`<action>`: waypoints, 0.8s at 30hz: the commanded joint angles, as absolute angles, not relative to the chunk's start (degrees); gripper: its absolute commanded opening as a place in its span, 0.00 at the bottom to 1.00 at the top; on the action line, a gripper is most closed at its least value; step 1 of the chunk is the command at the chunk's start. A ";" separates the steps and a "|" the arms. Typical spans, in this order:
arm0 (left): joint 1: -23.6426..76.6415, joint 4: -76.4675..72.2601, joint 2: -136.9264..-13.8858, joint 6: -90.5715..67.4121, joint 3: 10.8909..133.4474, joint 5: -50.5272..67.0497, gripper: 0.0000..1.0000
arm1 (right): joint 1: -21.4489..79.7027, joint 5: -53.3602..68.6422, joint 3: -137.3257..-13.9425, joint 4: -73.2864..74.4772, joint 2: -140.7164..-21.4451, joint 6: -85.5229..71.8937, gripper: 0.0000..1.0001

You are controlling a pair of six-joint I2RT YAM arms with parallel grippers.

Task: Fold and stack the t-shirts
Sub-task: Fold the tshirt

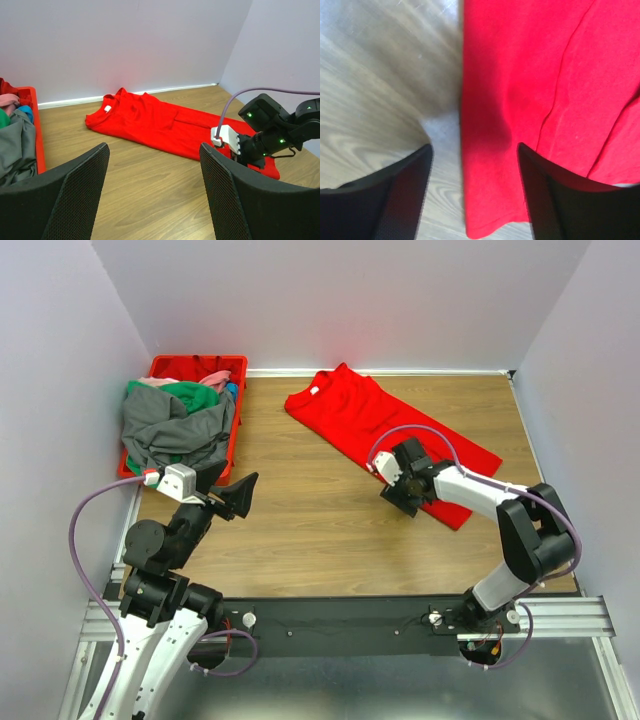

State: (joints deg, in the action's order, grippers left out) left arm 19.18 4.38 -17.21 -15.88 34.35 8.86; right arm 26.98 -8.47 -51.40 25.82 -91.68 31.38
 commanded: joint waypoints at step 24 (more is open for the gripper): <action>18.90 2.99 -17.14 -15.47 33.93 11.16 0.80 | 32.16 6.67 -53.61 33.83 -95.36 29.62 0.08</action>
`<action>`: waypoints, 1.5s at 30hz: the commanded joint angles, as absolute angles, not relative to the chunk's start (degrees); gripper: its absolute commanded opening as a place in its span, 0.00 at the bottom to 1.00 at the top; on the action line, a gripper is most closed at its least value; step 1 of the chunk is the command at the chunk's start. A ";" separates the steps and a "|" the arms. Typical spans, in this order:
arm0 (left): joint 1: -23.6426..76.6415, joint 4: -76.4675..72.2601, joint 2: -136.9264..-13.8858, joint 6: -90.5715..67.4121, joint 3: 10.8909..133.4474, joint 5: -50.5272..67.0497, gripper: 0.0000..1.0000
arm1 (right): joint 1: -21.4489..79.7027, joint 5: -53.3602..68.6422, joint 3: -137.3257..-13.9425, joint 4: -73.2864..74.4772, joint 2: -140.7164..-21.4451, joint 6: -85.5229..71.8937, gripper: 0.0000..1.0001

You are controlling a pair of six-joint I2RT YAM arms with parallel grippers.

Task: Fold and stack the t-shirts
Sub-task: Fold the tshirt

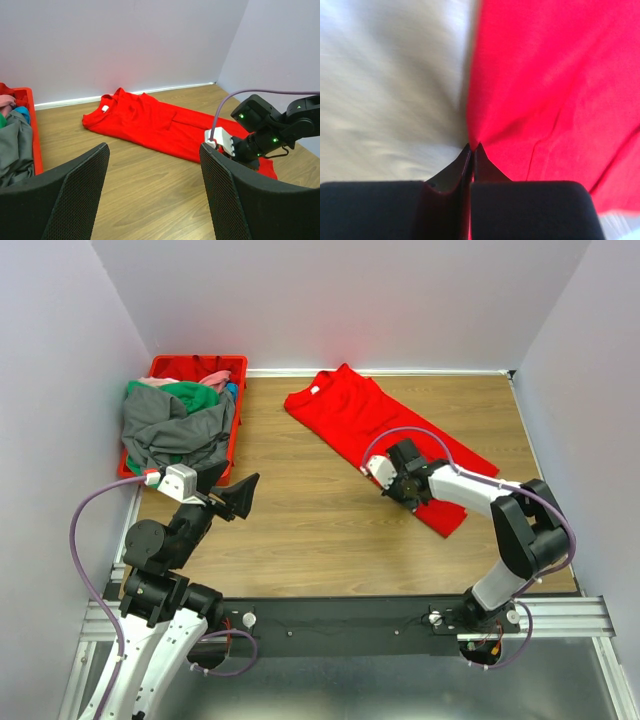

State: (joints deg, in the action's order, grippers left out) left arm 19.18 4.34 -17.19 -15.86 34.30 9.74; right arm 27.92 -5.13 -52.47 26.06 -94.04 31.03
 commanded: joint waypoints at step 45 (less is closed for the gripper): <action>53.40 -5.10 -50.53 -20.21 34.10 16.54 0.75 | -5.97 44.38 -51.32 39.64 -67.15 36.39 1.00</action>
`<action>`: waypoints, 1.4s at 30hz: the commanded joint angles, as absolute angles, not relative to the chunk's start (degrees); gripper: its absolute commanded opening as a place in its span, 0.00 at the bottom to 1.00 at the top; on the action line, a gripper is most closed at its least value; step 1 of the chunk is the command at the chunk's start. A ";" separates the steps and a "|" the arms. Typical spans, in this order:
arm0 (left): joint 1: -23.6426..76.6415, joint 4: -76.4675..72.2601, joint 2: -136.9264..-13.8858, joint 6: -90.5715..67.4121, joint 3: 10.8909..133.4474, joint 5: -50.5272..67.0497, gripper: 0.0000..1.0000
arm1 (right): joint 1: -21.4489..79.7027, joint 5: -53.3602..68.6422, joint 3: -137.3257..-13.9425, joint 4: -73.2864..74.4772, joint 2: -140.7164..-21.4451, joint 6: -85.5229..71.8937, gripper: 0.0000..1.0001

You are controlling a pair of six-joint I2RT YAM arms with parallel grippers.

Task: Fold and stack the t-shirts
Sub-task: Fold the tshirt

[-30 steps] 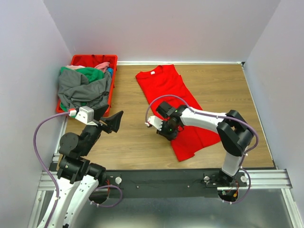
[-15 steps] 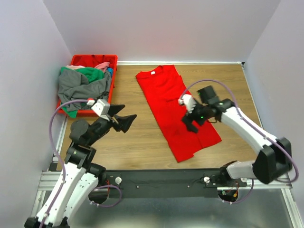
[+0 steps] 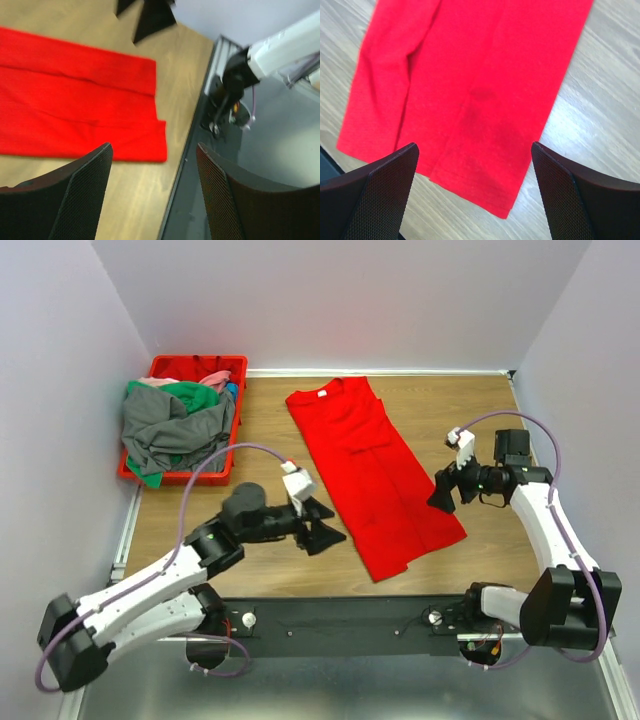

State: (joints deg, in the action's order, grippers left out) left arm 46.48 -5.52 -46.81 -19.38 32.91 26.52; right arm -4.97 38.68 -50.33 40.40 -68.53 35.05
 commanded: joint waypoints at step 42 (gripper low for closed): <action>82.71 7.29 -104.23 -13.36 59.06 -22.41 0.57 | -14.77 46.40 -49.22 37.09 -67.68 31.91 1.00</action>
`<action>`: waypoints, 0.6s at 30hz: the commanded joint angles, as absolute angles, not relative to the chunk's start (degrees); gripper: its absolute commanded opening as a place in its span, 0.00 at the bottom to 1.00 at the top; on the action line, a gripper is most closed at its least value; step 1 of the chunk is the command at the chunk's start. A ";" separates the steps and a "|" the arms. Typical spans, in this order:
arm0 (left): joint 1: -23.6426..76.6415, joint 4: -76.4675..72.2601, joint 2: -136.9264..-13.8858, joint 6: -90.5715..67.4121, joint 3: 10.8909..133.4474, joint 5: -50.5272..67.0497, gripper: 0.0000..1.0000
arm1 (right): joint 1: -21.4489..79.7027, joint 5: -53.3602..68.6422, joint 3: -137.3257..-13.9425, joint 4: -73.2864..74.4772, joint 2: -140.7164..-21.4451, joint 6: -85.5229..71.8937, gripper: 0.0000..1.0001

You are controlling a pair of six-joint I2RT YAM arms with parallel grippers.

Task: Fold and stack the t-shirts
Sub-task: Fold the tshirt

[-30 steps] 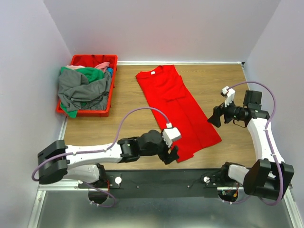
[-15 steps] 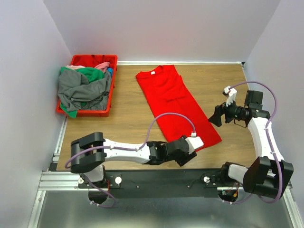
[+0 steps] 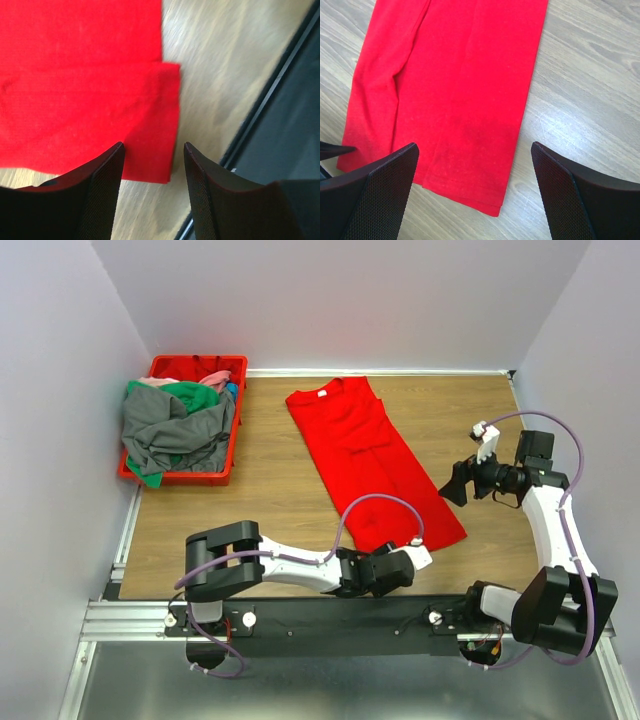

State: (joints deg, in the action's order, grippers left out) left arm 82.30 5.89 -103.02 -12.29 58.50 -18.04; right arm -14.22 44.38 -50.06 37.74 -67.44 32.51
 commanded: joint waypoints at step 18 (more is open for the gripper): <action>82.62 8.35 -108.81 -16.34 58.01 -25.14 0.06 | -14.85 49.76 -46.24 39.81 -62.14 42.34 1.00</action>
